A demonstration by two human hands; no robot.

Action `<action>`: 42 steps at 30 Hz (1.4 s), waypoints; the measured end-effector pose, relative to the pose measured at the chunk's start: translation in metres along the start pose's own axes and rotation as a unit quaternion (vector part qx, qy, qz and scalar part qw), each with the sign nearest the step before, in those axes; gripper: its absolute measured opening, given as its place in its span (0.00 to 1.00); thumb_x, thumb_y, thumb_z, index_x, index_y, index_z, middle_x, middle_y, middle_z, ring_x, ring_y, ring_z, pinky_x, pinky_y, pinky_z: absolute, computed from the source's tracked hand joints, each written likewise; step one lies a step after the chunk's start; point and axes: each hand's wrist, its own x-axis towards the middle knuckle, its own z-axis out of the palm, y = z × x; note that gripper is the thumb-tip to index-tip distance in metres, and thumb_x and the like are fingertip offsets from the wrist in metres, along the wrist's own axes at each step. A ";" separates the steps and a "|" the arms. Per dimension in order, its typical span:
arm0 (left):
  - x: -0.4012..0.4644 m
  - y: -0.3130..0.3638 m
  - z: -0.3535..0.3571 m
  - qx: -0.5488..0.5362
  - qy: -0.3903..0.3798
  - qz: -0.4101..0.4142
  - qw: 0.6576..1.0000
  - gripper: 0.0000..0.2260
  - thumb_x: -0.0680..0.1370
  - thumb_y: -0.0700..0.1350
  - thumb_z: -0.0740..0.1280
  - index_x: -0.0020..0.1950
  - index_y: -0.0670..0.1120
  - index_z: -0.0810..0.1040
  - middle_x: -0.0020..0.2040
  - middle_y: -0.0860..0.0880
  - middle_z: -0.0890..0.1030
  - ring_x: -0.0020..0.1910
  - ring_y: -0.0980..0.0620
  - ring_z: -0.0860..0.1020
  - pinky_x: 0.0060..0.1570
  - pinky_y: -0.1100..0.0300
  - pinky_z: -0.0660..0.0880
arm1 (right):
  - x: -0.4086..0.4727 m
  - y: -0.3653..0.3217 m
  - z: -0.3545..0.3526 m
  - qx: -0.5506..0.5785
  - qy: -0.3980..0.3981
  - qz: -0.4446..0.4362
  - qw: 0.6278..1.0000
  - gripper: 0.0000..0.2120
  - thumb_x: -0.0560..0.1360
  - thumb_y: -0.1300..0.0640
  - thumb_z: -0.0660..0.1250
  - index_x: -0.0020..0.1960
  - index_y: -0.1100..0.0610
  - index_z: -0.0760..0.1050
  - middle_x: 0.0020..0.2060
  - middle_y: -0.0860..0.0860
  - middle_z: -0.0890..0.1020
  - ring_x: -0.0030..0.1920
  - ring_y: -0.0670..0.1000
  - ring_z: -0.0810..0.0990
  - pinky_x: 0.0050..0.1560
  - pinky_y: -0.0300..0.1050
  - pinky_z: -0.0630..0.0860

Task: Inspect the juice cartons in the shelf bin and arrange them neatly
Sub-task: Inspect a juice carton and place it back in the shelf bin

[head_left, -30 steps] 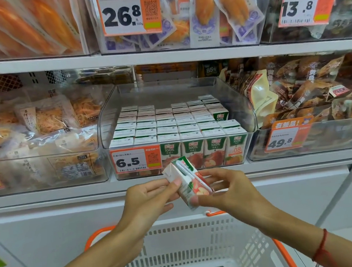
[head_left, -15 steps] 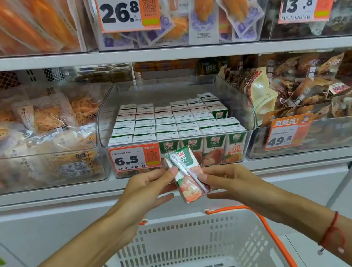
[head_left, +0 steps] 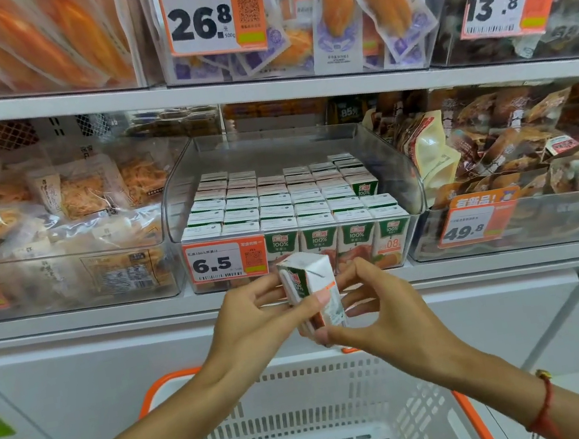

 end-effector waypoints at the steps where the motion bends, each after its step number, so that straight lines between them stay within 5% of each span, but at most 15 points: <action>1: 0.000 -0.001 -0.003 0.014 -0.016 0.023 0.999 0.16 0.68 0.45 0.78 0.54 0.55 0.83 0.50 0.59 0.85 0.48 0.65 0.82 0.45 0.73 0.77 | 0.002 -0.001 -0.004 0.036 -0.026 0.002 0.999 0.17 0.67 0.57 0.79 0.52 0.51 0.75 0.47 0.41 0.83 0.47 0.44 0.82 0.51 0.42 0.79; 6: 0.003 -0.004 -0.016 0.081 -0.048 0.139 0.986 0.29 0.66 0.44 0.79 0.65 0.58 0.76 0.59 0.64 0.81 0.60 0.64 0.78 0.59 0.72 0.72 | 0.005 -0.009 -0.029 0.218 -0.113 -0.017 0.969 0.18 0.75 0.60 0.69 0.64 0.50 0.77 0.59 0.45 0.82 0.60 0.47 0.80 0.58 0.37 0.76; 10: -0.002 -0.004 -0.011 0.137 -0.002 0.238 0.961 0.27 0.67 0.48 0.77 0.66 0.56 0.77 0.62 0.63 0.79 0.63 0.62 0.76 0.61 0.71 0.70 | 0.001 -0.015 -0.021 0.251 -0.016 -0.038 0.967 0.12 0.71 0.51 0.74 0.53 0.50 0.82 0.52 0.46 0.85 0.55 0.44 0.82 0.52 0.32 0.76; 15: -0.007 -0.008 -0.006 0.158 0.015 0.283 0.946 0.25 0.67 0.50 0.75 0.64 0.55 0.78 0.63 0.62 0.79 0.65 0.64 0.74 0.63 0.70 0.69 | -0.002 -0.012 -0.013 0.267 0.004 -0.047 0.962 0.12 0.68 0.54 0.74 0.50 0.56 0.80 0.49 0.50 0.85 0.51 0.50 0.84 0.49 0.36 0.79; 20: -0.006 -0.011 -0.004 0.132 -0.021 0.198 0.971 0.28 0.66 0.49 0.78 0.64 0.62 0.76 0.61 0.67 0.78 0.63 0.66 0.74 0.61 0.72 0.69 | 0.000 -0.011 -0.016 0.194 0.010 -0.062 0.979 0.13 0.71 0.55 0.72 0.54 0.57 0.79 0.51 0.48 0.85 0.50 0.50 0.85 0.51 0.41 0.80; 24: 0.000 -0.004 -0.009 0.002 -0.036 0.066 0.997 0.26 0.65 0.51 0.77 0.61 0.63 0.76 0.56 0.60 0.83 0.54 0.63 0.81 0.50 0.71 0.76 | -0.003 -0.008 -0.020 0.095 -0.001 -0.122 0.988 0.18 0.74 0.56 0.71 0.63 0.53 0.76 0.56 0.42 0.82 0.55 0.47 0.83 0.55 0.39 0.78; 29: 0.005 0.006 -0.018 -0.076 -0.047 -0.051 0.995 0.23 0.70 0.57 0.70 0.65 0.62 0.71 0.52 0.52 0.86 0.51 0.53 0.84 0.51 0.60 0.81 | -0.004 -0.005 -0.018 0.041 -0.043 -0.126 0.990 0.20 0.76 0.53 0.68 0.67 0.46 0.74 0.61 0.38 0.79 0.57 0.43 0.81 0.56 0.35 0.77; 34: 0.006 0.005 -0.019 -0.147 -0.081 -0.212 0.963 0.22 0.71 0.58 0.70 0.63 0.53 0.76 0.52 0.44 0.85 0.50 0.47 0.85 0.45 0.60 0.82 | -0.001 -0.010 -0.015 0.080 -0.049 -0.068 0.993 0.17 0.73 0.49 0.71 0.62 0.44 0.79 0.54 0.39 0.84 0.51 0.42 0.84 0.49 0.49 0.83; 38: 0.006 -0.003 -0.019 -0.130 -0.174 -0.337 0.916 0.30 0.69 0.63 0.70 0.65 0.48 0.75 0.53 0.41 0.85 0.52 0.49 0.84 0.48 0.54 0.82 | 0.003 -0.012 -0.013 0.147 -0.034 0.024 0.988 0.14 0.66 0.44 0.74 0.49 0.48 0.85 0.41 0.46 0.87 0.42 0.45 0.86 0.40 0.35 0.79; 42: 0.010 -0.008 -0.018 -0.122 -0.213 -0.380 0.892 0.39 0.64 0.68 0.71 0.66 0.44 0.72 0.55 0.42 0.84 0.53 0.50 0.84 0.45 0.53 0.82 | 0.006 -0.012 -0.018 0.206 -0.072 0.131 0.967 0.16 0.62 0.41 0.73 0.45 0.48 0.86 0.41 0.50 0.87 0.41 0.48 0.86 0.39 0.34 0.78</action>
